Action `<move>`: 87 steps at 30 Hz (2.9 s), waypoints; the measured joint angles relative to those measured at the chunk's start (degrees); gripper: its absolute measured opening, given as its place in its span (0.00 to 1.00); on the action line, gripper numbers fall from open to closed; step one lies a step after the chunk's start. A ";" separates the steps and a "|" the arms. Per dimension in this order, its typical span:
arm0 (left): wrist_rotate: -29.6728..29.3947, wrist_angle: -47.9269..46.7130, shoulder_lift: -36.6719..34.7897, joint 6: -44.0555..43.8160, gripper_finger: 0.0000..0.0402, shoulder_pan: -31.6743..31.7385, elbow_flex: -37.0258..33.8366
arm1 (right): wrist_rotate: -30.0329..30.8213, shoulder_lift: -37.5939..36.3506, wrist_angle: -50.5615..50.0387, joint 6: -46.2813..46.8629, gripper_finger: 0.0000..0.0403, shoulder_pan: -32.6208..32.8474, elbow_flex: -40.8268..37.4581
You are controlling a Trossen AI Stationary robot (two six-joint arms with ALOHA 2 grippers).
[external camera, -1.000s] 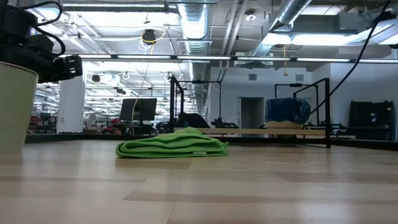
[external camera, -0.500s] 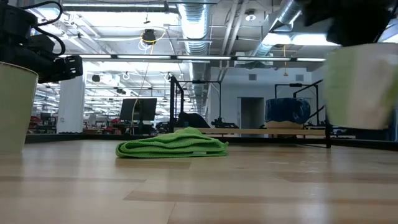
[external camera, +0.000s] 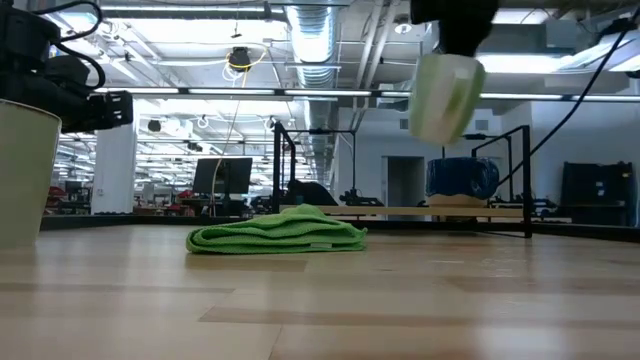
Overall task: Stack small to large cups/mugs on shelf
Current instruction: Put the green mug on the shelf
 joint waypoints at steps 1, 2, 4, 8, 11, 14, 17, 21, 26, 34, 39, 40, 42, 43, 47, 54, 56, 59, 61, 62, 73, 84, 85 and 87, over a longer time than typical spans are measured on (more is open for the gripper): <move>-0.02 0.00 0.00 1.02 0.28 0.02 0.00 | -0.01 0.71 0.30 -1.58 0.05 -1.57 1.13; -0.02 0.00 0.00 1.64 0.28 0.00 0.00 | -0.03 1.49 0.27 -3.34 0.05 -3.04 2.15; 0.01 0.00 0.08 2.07 0.28 -0.02 0.00 | -0.23 3.18 -0.06 -6.96 0.05 -5.64 4.34; -0.03 0.00 0.08 1.99 0.28 -0.02 0.00 | -0.96 7.54 0.31 -13.83 0.05 -10.14 8.85; -0.03 0.00 0.08 1.99 0.28 -0.02 0.00 | -3.43 11.39 0.34 -18.07 0.05 -13.36 12.27; -0.04 0.00 0.10 1.99 0.28 -0.02 0.00 | -5.59 15.11 -0.09 -21.21 0.05 -16.47 15.15; -0.03 0.00 0.10 1.99 0.28 -0.02 0.00 | -6.83 18.72 -0.55 -23.77 0.05 -19.17 17.44; -0.03 0.00 0.10 1.99 0.28 -0.02 0.00 | -8.35 22.53 -2.27 -25.80 0.05 -21.92 19.84; -0.05 0.00 0.10 1.99 0.28 -0.02 0.00 | -9.76 26.04 -2.87 -27.93 0.05 -23.82 21.39; -0.05 0.00 0.10 1.98 0.28 -0.02 0.00 | -11.11 29.43 -2.47 -30.00 0.05 -25.29 22.86; -0.07 0.00 0.10 1.99 0.28 -0.02 0.00 | -10.89 30.11 -1.59 -30.18 0.05 -26.39 22.92; -0.07 0.01 0.10 2.02 0.28 -0.02 0.00 | -10.94 30.05 -0.66 -30.17 0.05 -26.55 22.92; -0.07 0.01 0.10 2.39 0.28 -0.02 0.00 | -10.94 30.04 0.89 -30.15 0.05 -26.68 22.92; -0.09 0.00 0.10 2.59 0.28 -0.02 0.00 | -10.92 30.04 0.91 -30.15 0.05 -26.90 22.92; -0.09 0.02 0.10 2.56 0.28 -0.02 0.00 | -11.91 30.04 -0.03 -30.13 0.05 -27.51 22.92; -0.11 0.01 0.10 2.60 0.28 -0.02 0.00 | -12.44 30.04 0.11 -30.13 0.05 -27.37 22.92; -0.11 0.00 0.10 2.62 0.28 -0.02 0.00 | -12.42 30.04 0.09 -30.15 0.05 -27.25 22.92; -0.11 0.00 0.10 2.67 0.28 -0.02 0.00 | -12.42 30.04 0.09 -30.13 0.05 -27.28 22.91; -0.11 0.00 0.10 2.65 0.28 -0.02 0.00 | -12.40 30.04 0.09 -30.14 0.05 -27.28 22.90; -0.11 0.01 0.10 2.65 0.28 -0.02 0.00 | -12.40 30.04 0.09 -30.15 0.05 -27.28 22.90; -0.11 0.01 0.10 2.65 0.28 -0.02 0.01 | -12.04 30.04 0.09 -30.11 0.05 -27.28 22.87; -0.11 0.01 0.10 2.62 0.28 -0.02 0.00 | -11.83 30.04 0.38 -30.10 0.05 -27.28 22.85; -0.11 0.01 0.10 2.62 0.28 -0.02 0.00 | -11.83 30.04 0.33 -30.08 0.05 -27.28 22.85; -0.11 0.00 0.10 2.62 0.28 -0.02 0.00 | -11.83 30.04 0.35 -30.08 0.05 -27.28 22.85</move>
